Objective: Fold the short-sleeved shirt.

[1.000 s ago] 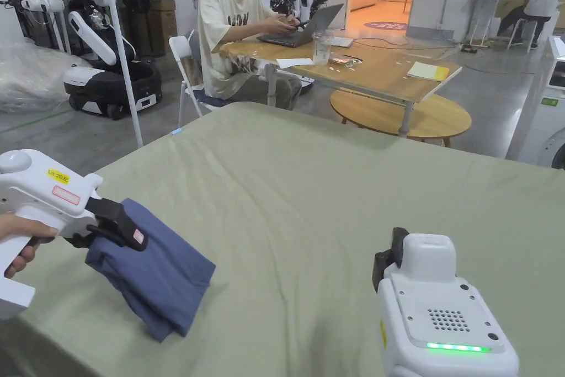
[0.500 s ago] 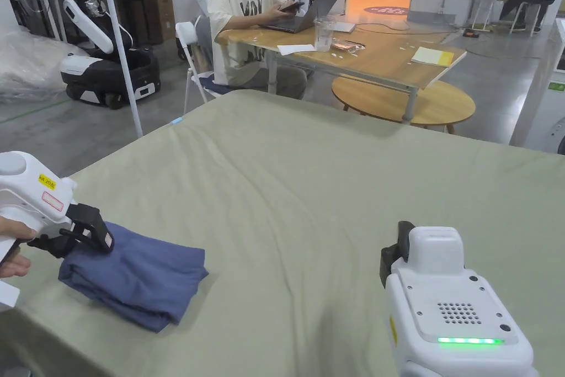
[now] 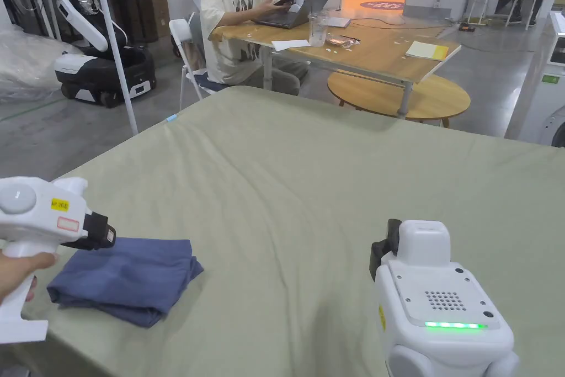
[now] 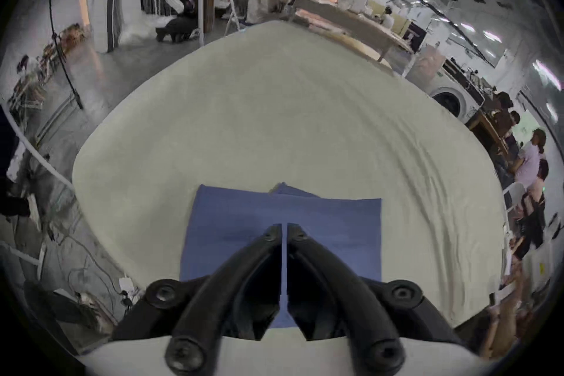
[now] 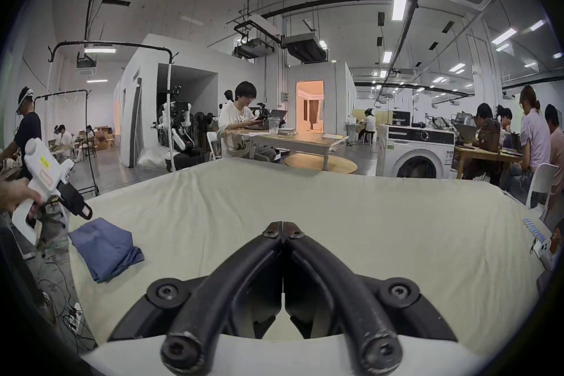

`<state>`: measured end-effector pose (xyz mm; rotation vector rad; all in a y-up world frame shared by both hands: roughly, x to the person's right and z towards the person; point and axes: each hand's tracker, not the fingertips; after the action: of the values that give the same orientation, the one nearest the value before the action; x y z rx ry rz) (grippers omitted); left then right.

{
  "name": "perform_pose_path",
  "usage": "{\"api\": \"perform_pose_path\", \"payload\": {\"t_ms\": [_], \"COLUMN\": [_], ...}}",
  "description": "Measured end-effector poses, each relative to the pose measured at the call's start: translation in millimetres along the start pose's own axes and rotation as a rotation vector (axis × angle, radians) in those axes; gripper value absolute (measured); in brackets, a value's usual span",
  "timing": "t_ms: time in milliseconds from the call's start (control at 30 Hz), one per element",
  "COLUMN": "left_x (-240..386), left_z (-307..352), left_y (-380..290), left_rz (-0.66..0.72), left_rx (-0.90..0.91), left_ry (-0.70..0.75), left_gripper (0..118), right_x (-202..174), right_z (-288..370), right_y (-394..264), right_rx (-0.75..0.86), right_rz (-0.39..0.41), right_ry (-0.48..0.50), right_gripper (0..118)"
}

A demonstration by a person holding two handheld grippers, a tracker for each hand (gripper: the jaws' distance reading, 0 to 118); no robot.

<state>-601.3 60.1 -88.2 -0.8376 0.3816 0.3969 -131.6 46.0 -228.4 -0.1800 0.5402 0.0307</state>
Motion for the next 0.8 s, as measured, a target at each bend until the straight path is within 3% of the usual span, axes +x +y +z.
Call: {"api": "perform_pose_path", "payload": {"t_ms": [167,433,800], "left_x": [41.4,152.1,306.1], "left_z": [1.0,11.0,3.1], "left_y": [-29.2,-67.4,-86.8], "left_rz": [-0.003,-0.140,-0.282], "left_rx": [0.146,0.425,0.583], "left_ry": [-0.059,-0.091,-0.227], "left_gripper": [0,0,0], "right_x": [15.2,61.6,137.1], "right_z": [6.5,24.6,61.5], "right_y": [0.7,-2.4,1.3], "right_rx": [0.003,-0.002,0.004], "right_rz": [0.000,0.013,-0.031], "right_ry": [-0.017,-0.107,-0.256], "right_gripper": [0,0,0]}}
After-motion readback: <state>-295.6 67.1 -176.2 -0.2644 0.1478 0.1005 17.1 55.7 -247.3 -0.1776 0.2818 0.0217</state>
